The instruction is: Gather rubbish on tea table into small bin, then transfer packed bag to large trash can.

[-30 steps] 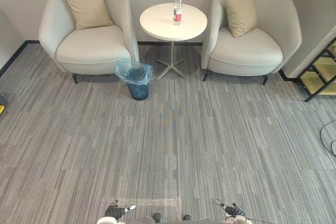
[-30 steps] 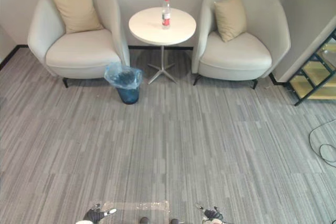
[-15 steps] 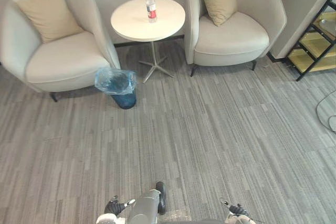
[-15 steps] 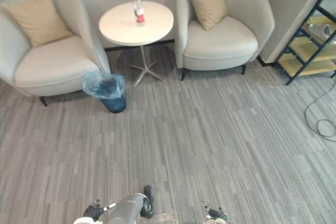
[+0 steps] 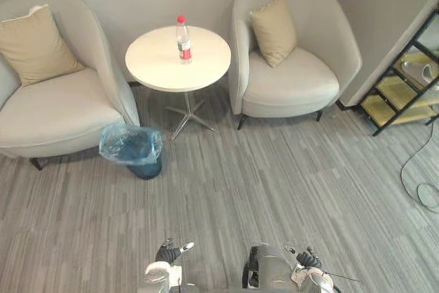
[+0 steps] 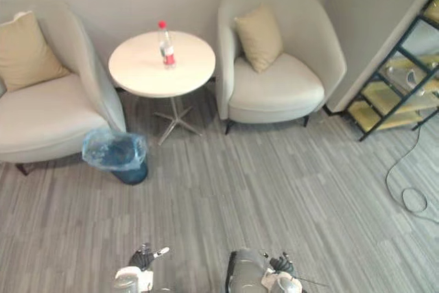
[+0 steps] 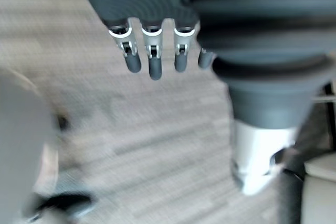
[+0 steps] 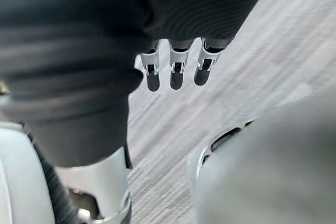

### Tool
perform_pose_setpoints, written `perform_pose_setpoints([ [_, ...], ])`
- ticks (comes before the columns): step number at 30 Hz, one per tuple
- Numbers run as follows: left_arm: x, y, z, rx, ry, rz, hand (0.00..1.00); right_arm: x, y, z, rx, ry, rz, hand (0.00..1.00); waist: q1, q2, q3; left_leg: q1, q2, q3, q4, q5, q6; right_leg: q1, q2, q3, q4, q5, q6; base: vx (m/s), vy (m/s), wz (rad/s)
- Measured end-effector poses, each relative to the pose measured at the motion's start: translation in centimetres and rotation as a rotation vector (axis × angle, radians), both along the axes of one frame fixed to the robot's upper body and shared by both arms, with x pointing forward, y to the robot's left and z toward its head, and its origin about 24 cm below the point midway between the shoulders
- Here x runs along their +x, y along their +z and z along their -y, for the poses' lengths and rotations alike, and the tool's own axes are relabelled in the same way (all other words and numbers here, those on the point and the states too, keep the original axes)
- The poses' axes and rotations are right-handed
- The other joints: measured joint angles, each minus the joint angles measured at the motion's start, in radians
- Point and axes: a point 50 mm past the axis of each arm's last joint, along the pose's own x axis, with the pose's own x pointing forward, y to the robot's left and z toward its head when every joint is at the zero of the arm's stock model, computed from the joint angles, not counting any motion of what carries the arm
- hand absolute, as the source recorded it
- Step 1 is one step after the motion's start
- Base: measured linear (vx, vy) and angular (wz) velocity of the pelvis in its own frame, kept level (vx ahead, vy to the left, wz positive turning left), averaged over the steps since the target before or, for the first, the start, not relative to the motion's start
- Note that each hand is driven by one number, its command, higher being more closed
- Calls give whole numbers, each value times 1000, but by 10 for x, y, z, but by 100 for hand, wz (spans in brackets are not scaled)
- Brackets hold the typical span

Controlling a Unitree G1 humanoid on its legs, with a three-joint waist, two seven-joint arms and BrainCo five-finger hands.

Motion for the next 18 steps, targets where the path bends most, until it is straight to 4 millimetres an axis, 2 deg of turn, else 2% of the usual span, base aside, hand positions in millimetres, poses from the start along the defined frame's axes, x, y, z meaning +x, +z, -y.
perform_pose_setpoints([
  [1, -1, 0, -3, 7, 3, -4, 0, -5, -2, -3, 7, 4, -15, 0, 0, -33, -13, 16, -14, -24, -6, -16, -27, 1, -8, 16, -54, 57, -31, 468, -294, 12],
  [2, -1, -1, 1, -9, 19, -12, 0, 0, 0, 2, -2, 5, -6, 0, 8, 19, -11, 37, 27, -39, -4, -36, -58, -1, 20, -4, 1, 6, -47, 463, -303, -1],
  [3, -7, -4, 7, -33, 39, -30, 0, 0, 0, 5, -12, 10, -5, 0, 7, 46, -30, 23, 58, -43, 23, -26, -74, 5, 43, -11, 0, -37, -54, 531, -350, -5],
  [4, -8, -5, 10, -41, 48, -32, 0, 0, 1, 7, -15, 5, -4, 0, 2, 65, -35, 2, 74, -51, 73, -24, -78, 20, 56, -30, -6, -55, -62, 420, -291, 25],
  [5, -6, -4, 12, -54, 63, -25, 0, -1, 1, 11, -20, -11, -4, 0, -2, 83, -29, -49, 104, -75, 207, -17, -88, 60, 73, -55, -30, -73, -72, 483, -342, 53],
  [6, -2, -2, 14, -63, 78, -7, 0, -5, 0, 11, -20, -12, -17, 0, -2, 83, -26, -175, 155, -105, 492, 35, -116, 135, 95, -85, -81, -91, -83, 380, -276, 54],
  [8, 2, 1, 13, -60, 79, 18, 0, -8, -1, 9, -20, -12, -24, 0, 5, 75, -19, -264, 206, -88, 700, 36, -118, 213, 116, -106, -127, -100, -94, 297, -206, 26],
  [9, 6, 3, 10, -53, 81, 40, 0, -8, -2, 6, -17, -3, -25, 0, 14, 68, -12, -336, 249, -41, 826, 35, -117, 285, 133, -115, -167, -113, -104, 300, -181, 5],
  [10, 8, 4, 9, -50, 81, 49, 0, -8, -2, 5, -14, 0, -25, 0, 18, 64, -10, -373, 260, -19, 854, 35, -116, 320, 138, -117, -189, -123, -108, 321, -169, 3],
  [11, 10, 6, 9, -47, 78, 60, 0, -8, -2, 4, -11, 1, -25, 0, 18, 60, -10, -423, 261, 11, 845, 33, -112, 353, 140, -122, -220, -130, -110, 226, -84, 7],
  [13, 13, 7, 9, -44, 75, 76, 0, -7, -2, 3, -8, -3, -26, 0, 24, 59, -6, -485, 231, 79, 717, 16, -82, 412, 136, -123, -280, -124, -93, 242, -30, 6],
  [15, 14, 8, 8, -37, 58, 85, 0, -9, -4, 3, -3, -7, -45, 0, 29, 57, -2, -486, 162, 146, 438, 35, -75, 466, 122, -124, -334, -122, -74, 339, 60, 1],
  [16, 13, 8, 9, -34, 37, 81, 0, -10, -5, 5, -5, -7, -52, 0, 34, 61, -1, -473, 123, 173, 250, 86, -72, 490, 121, -122, -364, -123, -60, 347, 95, -8],
  [17, 14, 8, 8, -26, 25, 81, 0, -11, -5, 6, -6, -5, -61, 0, 46, 60, 0, -460, 96, 180, 147, 179, -34, 504, 124, -109, -383, -125, -46, 384, 122, -26],
  [18, 15, 8, 4, -14, 20, 81, 0, -11, -7, 3, 5, -2, -74, 0, 60, 38, -1, -427, 69, 188, 97, 209, -7, 520, 110, -81, -405, -122, -32, 440, 118, -25],
])
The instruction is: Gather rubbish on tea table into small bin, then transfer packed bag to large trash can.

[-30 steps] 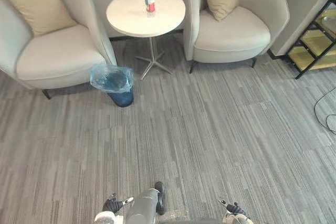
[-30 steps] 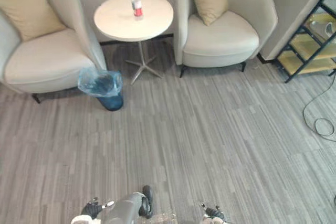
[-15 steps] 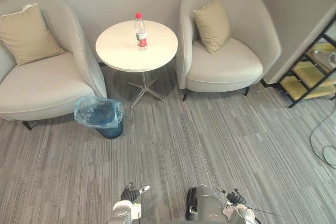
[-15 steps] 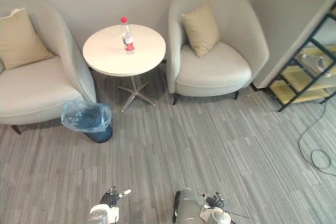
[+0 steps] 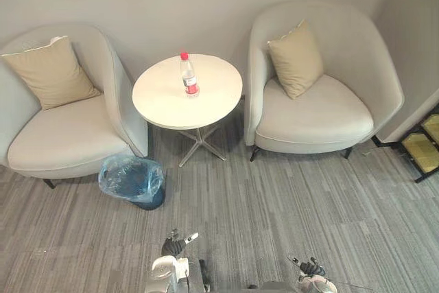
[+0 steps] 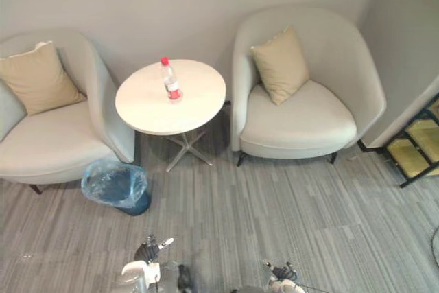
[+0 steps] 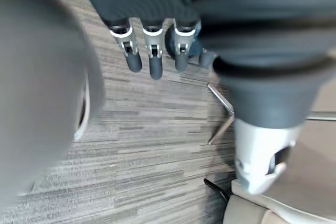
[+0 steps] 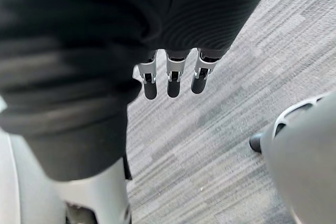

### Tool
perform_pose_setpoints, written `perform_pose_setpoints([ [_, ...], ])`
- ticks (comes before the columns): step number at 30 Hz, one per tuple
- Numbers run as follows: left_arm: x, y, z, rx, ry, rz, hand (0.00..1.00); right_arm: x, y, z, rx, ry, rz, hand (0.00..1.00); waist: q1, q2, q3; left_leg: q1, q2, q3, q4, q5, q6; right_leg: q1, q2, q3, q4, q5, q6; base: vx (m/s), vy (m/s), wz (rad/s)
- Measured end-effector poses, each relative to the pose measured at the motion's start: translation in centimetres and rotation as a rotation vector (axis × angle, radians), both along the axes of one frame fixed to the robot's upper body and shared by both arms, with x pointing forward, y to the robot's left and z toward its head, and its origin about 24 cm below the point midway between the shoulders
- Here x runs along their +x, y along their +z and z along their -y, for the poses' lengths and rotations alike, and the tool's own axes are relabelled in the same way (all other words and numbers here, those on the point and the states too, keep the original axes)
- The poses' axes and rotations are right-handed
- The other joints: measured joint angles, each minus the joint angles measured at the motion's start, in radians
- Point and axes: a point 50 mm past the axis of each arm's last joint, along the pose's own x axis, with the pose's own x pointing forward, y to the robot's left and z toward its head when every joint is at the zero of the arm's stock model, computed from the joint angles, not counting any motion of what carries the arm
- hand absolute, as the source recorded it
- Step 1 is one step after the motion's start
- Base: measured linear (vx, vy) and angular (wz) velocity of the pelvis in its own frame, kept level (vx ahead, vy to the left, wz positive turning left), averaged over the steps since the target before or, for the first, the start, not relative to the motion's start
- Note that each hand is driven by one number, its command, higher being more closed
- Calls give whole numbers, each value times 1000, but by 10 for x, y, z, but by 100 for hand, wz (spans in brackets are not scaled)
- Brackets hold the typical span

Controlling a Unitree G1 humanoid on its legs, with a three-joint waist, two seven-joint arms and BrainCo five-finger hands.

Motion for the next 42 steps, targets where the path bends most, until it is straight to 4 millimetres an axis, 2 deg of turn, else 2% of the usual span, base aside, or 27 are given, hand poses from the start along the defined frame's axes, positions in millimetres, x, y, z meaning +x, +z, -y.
perform_pose_setpoints([
  [2, -2, -1, -12, 31, -4, -17, 0, 1, -1, -8, 25, 4, 1, 0, -12, -31, -6, -5, -33, -2, 6, -20, 46, 16, -22, 25, -26, 13, 21, 495, 121, 1],
  [4, -2, -1, -15, 40, -5, -27, 0, 0, -2, -9, 29, 9, -7, 0, -3, -35, -7, -1, -35, -2, 35, -67, 46, 3, -32, 58, 30, 18, 30, 397, 146, 2],
  [6, -8, -4, -19, 55, -18, -51, 0, 1, -2, -9, 26, 32, -9, 0, -2, -34, -7, 59, -44, 1, 15, -116, 39, -82, -53, 100, 286, 4, 81, 354, 149, -14],
  [7, -11, -5, -20, 65, -38, -70, 0, 4, -1, -9, 15, 58, -4, 0, -5, -36, -5, 100, -57, -4, -6, -130, 39, -155, -81, 108, 474, 25, 136, 346, 100, 8],
  [8, -15, -7, -22, 76, -58, -89, 0, 5, -1, -8, 6, 79, -3, 0, -16, -40, -4, 157, -75, -13, -31, -141, 38, -216, -119, 104, 655, 50, 157, 361, 78, 44],
  [9, -18, -8, -21, 78, -73, -103, 0, 3, -1, -5, 2, 80, -4, 0, -30, -35, -2, 211, -85, -37, -42, -154, 38, -249, -150, 76, 763, 37, 133, 406, 43, 57],
  [11, -19, -9, -18, 73, -79, -105, 0, 2, 1, -2, -8, 76, 10, 0, -32, -24, 3, 294, -89, -73, -82, -154, 38, -310, -171, 43, 806, -8, 92, 447, -14, 65],
  [12, -18, -9, -16, 67, -79, -106, 0, 5, 2, -2, -11, 77, 22, 0, -36, -21, 3, 318, -77, -100, -90, -154, 38, -341, -166, 24, 765, -27, 70, 379, -69, 73],
  [14, -18, -9, -14, 59, -75, -105, 0, 8, 4, -3, -14, 76, 43, 0, -40, -18, 4, 341, -57, -132, -92, -154, 37, -398, -140, 44, 641, -34, 63, 349, -162, 81],
  [15, -19, -9, -14, 56, -61, -107, 0, 9, 5, -4, -14, 76, 51, 0, -46, -19, 4, 353, -48, -151, -92, -157, 31, -417, -120, 70, 545, -16, 58, 348, -221, 81],
  [16, -19, -10, -15, 52, -45, -107, 0, 11, 6, -4, -14, 78, 57, 0, -50, -21, 3, 362, -43, -160, -92, -167, 14, -426, -105, 102, 465, 15, 57, 358, -268, 77],
  [17, -19, -9, -16, 57, -39, -100, 0, 9, 5, -7, -8, 87, 54, 0, -51, -39, -5, 374, -49, -178, -91, -191, -27, -424, -90, 156, 343, 122, 42, 369, -309, 65],
  [18, -19, -8, -18, 57, -16, -96, 0, 7, 3, -12, 5, 93, 49, 0, -47, -59, -8, 385, -61, -205, -84, -229, -71, -430, -89, 199, 322, 160, 36, 417, -344, 41],
  [19, -19, -9, -11, 35, -5, -95, 0, 10, 5, -6, -11, 98, 56, 0, -39, -23, -5, 390, -33, -219, -79, -240, -81, -432, -68, 190, 348, 152, 27, 319, -273, 26],
  [21, -19, -10, 1, -8, 23, -94, 0, 10, 6, 1, -29, 102, 56, 0, -37, 11, -23, 381, 17, -234, -59, -246, -90, -417, -37, 149, 345, 90, 9, 275, -229, 26],
  [22, -18, -10, 6, -21, 22, -92, 0, 9, 6, 2, -31, 98, 52, 0, -42, 19, -25, 377, 33, -254, -41, -245, -91, -401, -29, 128, 345, 73, 2, 253, -234, 46],
  [24, -14, -10, 16, -45, 14, -82, 0, 4, 5, 1, -28, 88, 44, 0, -52, 24, -26, 356, 75, -283, 43, -241, -97, -341, -17, 75, 329, 45, -13, 201, -231, 67],
  [26, -10, -8, 17, -48, 3, -69, 0, 0, 4, -1, -21, 77, 39, 0, -52, 17, -22, 285, 118, -275, 214, -223, -123, -283, 0, 40, 289, 35, -20, 158, -212, 59],
  [27, -7, -7, 17, -45, -1, -60, 0, -2, 3, -1, -19, 67, 36, 0, -49, 12, -19, 229, 141, -272, 329, -201, -128, -254, 7, 28, 264, 33, -28, 139, -137, 29],
  [28, -5, -5, 16, -40, -3, -46, 0, -3, 3, -2, -20, 64, 32, 0, -42, 10, -19, 174, 163, -244, 425, -211, -122, -223, 13, 28, 230, 36, -34, 119, -63, 11],
  [30, -5, -5, 16, -40, -4, -45, 0, -3, 3, -1, -22, 63, 31, 0, -40, 9, -18, 139, 161, -214, 435, -232, -125, -203, 10, 34, 204, 44, -32, 117, 10, -13],
  [32, -3, -4, 16, -38, -5, -37, 0, -3, 3, -1, -28, 60, 30, 0, -29, 8, -20, 96, 125, -200, 366, -254, -119, -181, -10, 54, 182, 56, -20, 147, 144, -35],
  [34, -2, -3, 17, -37, -12, -31, 0, -3, 4, 1, -34, 61, 29, 0, -23, 16, -21, 79, 85, -221, 201, -217, -109, -176, -21, 83, 182, 56, 8, 115, 214, -42],
  [35, 0, -3, 17, -34, -17, -25, 0, -3, 4, 3, -41, 68, 24, 0, -13, 21, -20, 94, 60, -231, 143, -151, -122, -170, -18, 114, 181, 57, 34, 119, 207, -31],
  [36, 1, -2, 12, -18, -22, -16, 0, -5, 3, 0, -36, 80, 20, 0, -13, 5, -29, 109, 37, -220, 106, -142, -108, -156, -31, 135, 141, 70, 51, 128, 203, -23],
  [37, 0, -2, 11, -14, -23, -13, 0, -4, 3, -3, -33, 90, 20, 0, -13, 0, -31, 114, 27, -215, 98, -142, -102, -146, -41, 138, 108, 85, 56, 143, 197, -2],
  [42, -3, -4, 8, -3, -38, -32, 0, 0, 3, -8, -36, 139, 27, 0, -12, -4, -33, 130, -7, -207, 100, -146, -92, -97, -67, 144, 37, 107, 74, 109, 140, 2],
])
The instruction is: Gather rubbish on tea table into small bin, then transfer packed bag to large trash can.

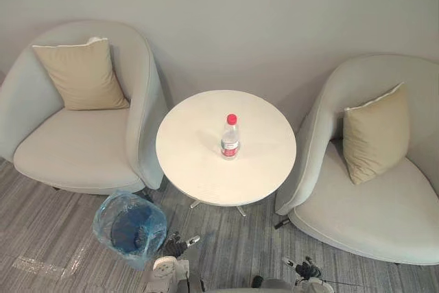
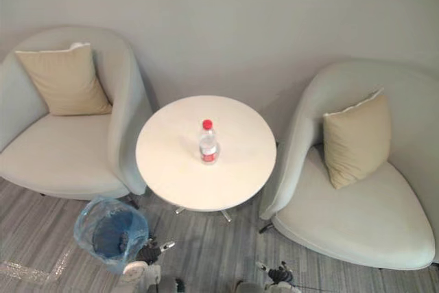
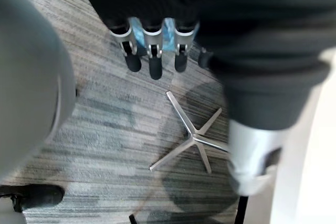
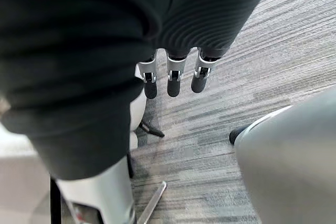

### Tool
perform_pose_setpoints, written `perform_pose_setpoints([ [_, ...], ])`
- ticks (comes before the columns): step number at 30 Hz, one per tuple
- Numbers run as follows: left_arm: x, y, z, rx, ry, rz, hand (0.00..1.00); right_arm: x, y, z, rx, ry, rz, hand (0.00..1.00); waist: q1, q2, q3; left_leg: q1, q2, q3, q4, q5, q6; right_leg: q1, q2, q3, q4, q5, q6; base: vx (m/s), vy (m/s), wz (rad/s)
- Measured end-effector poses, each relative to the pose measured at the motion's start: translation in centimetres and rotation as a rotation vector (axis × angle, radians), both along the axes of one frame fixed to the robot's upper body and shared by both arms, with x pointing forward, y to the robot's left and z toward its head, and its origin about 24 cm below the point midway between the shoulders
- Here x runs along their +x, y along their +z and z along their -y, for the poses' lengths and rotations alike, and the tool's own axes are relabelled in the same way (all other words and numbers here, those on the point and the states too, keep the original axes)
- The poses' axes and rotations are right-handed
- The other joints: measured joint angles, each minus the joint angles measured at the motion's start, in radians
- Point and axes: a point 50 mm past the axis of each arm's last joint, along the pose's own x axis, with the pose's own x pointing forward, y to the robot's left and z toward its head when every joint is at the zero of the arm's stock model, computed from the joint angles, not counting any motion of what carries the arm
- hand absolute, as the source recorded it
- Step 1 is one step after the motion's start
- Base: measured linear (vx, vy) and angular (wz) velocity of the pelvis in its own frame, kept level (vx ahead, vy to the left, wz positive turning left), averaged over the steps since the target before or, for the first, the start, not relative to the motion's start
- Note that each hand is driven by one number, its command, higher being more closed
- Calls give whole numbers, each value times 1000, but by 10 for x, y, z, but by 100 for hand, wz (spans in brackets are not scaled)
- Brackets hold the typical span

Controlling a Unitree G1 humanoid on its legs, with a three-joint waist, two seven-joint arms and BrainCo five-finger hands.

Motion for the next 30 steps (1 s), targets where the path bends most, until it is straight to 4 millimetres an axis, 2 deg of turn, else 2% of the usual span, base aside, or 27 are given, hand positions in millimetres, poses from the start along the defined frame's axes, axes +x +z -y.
perform_pose_setpoints([
  [2, 0, 0, -1, 14, -22, -2, 0, 4, 2, 0, -15, 35, 8, 0, 1, -1, -2, 19, -3, 0, -22, 2, 3, 7, -1, 0, -11, 1, 1, 58, 17, -1],
  [6, -3, -1, 0, 42, -89, -12, 0, 32, 19, -8, -65, 149, 136, 0, 0, 6, -15, 39, -7, -6, -86, 27, 7, 12, 9, -3, -29, 5, -3, 17, -42, 1],
  [8, -5, -1, 4, 50, -129, -16, 0, 51, 37, -4, -121, 188, 247, 0, 0, 10, -25, 40, -12, -16, -126, 52, 6, -3, 10, -2, -33, 10, -9, 2, -66, 4],
  [10, -5, -1, 4, 62, -145, -15, 0, 73, 66, 3, -206, 243, 396, 0, -2, 9, -26, 53, -13, -22, -173, 80, 2, -5, 16, -3, -46, 18, -14, -8, -68, 3],
  [12, -7, -2, 0, 82, -170, -20, 0, 85, 91, 7, -284, 287, 521, 0, -3, 6, -27, 58, -13, -51, -201, 94, 3, -5, 24, 0, -63, 30, -19, -15, -60, -5],
  [15, -9, -2, -5, 97, -174, -19, 0, 94, 114, 8, -352, 315, 633, 0, -3, -2, -31, 69, -13, -77, -237, 111, 3, 1, 33, 4, -89, 46, -23, -16, -45, -5],
  [20, -15, -4, -13, 136, -230, -42, 0, 98, 128, 4, -404, 359, 695, 0, -4, -11, -39, 68, -25, -116, -269, 128, 7, 4, 33, 6, -129, 73, -20, -8, -3, -1],
  [23, -19, -5, -19, 152, -231, -58, 0, 107, 141, -4, -451, 406, 765, 0, -2, -14, -38, 66, -32, -138, -281, 139, 8, 16, 28, -8, -155, 86, -19, -24, 8, 14],
  [30, -16, -3, -20, 167, -270, -31, 0, 132, 166, -14, -549, 497, 876, 0, 9, -19, -36, 37, -42, -189, -289, 148, 7, 8, 26, -40, -182, 96, -19, -9, -2, 15],
])
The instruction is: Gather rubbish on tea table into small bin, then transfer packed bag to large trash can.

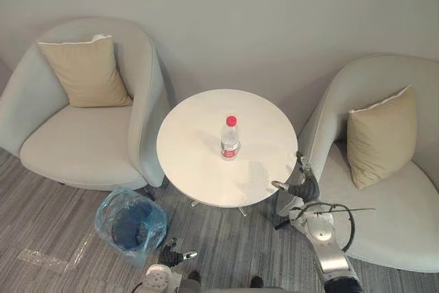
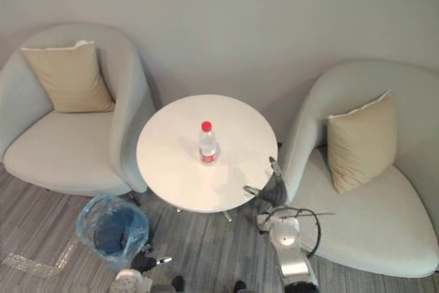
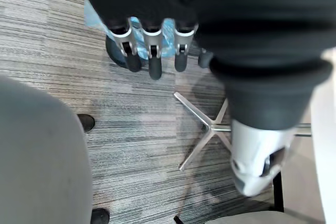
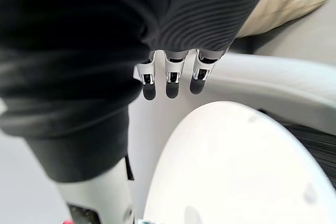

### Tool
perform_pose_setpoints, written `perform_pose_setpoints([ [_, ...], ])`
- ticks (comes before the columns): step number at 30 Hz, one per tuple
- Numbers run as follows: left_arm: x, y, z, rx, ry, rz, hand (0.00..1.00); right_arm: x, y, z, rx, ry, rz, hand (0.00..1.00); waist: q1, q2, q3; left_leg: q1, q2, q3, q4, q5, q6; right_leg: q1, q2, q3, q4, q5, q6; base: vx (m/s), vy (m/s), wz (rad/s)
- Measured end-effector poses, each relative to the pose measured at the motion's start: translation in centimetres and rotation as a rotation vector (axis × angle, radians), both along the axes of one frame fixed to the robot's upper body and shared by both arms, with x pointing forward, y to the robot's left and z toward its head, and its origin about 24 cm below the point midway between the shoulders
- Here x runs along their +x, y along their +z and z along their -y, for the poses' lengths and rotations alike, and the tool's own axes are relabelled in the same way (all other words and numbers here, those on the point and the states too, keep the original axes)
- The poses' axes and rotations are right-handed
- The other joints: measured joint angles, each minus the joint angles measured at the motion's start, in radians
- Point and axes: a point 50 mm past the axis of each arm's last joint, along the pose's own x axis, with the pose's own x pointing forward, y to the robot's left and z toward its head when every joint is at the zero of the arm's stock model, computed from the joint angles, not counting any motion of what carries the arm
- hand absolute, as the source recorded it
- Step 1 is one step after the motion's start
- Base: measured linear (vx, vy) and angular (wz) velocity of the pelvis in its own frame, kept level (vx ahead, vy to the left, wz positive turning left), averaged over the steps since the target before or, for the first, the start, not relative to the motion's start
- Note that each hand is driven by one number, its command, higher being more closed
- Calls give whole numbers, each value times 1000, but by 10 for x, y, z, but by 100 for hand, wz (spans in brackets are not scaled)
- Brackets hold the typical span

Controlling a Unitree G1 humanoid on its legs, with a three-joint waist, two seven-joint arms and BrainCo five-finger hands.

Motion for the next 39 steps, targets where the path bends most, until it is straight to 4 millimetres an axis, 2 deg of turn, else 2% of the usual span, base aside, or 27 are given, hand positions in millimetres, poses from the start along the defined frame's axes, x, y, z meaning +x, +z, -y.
perform_pose_setpoints([
  [5, 3, 1, -1, 2, 0, 12, 0, 17, 11, -5, -37, 35, 41, 0, 4, 4, 12, -23, -2, -32, 1, 2, 2, -5, 3, -10, -6, 3, -2, 39, -8, 11],
  [10, 13, 5, 0, 1, -2, 41, 0, 32, 15, -9, -39, 35, 53, 0, 12, 4, 57, -40, -6, -51, 3, 2, 3, -11, 2, -19, -10, 3, -3, 3, 6, 8],
  [12, 18, 8, 1, -8, 5, 70, 0, 40, 19, -10, -12, 26, 62, 0, 27, 8, 78, -60, -8, -55, 5, 2, 3, -27, 1, -22, -11, 3, -3, -3, 13, 5],
  [14, 22, 10, 0, -15, 18, 90, 0, 49, 25, -11, 19, 9, 84, 0, 28, 11, 98, -91, -11, -73, 21, 2, 3, -44, 0, -31, -11, 3, -3, 9, 6, 18],
  [21, 33, 17, 8, -55, 55, 151, 0, 64, 43, -15, 95, -13, 140, 0, 66, 33, 142, -145, -16, -117, 36, 3, 3, -68, 0, -69, -7, 2, -3, 14, 4, 23],
  [24, 35, 19, 10, -67, 79, 165, 0, 66, 46, -18, 145, -33, 159, 0, 78, 34, 154, -147, -15, -126, 37, 3, 3, -69, -1, -73, 1, -4, -3, 19, 4, 11],
  [27, 36, 19, 11, -68, 87, 173, 0, 68, 54, -24, 191, -35, 189, 0, 89, 34, 156, -149, -18, -132, 40, 3, 2, -87, -9, -78, 50, -38, -6, 28, 2, 11],
  [33, 38, 21, 12, -83, 107, 187, 0, 76, 85, -29, 270, -45, 312, 0, 99, 31, 157, -180, -27, -156, 71, 2, 2, -103, -17, -97, 84, -65, -6, -3, -7, 13],
  [37, 39, 22, 11, -92, 123, 193, 0, 80, 95, -29, 318, -84, 351, 0, 106, 29, 159, -182, -30, -162, 71, 2, 2, -104, -24, -111, 101, -82, -3, -16, 0, 13],
  [38, 38, 22, 11, -94, 127, 199, 0, 81, 98, -28, 329, -103, 363, 100, 106, 29, 159, -186, -31, -167, 72, 1, 2, -107, -28, -116, 108, -86, -2, -21, 6, 15],
  [39, 37, 23, 11, -103, 141, 202, 0, 82, 102, -26, 349, -125, 382, 100, 108, 29, 159, -197, -32, -169, 77, 1, 2, -119, -30, -119, 118, -87, -1, -23, 10, 13],
])
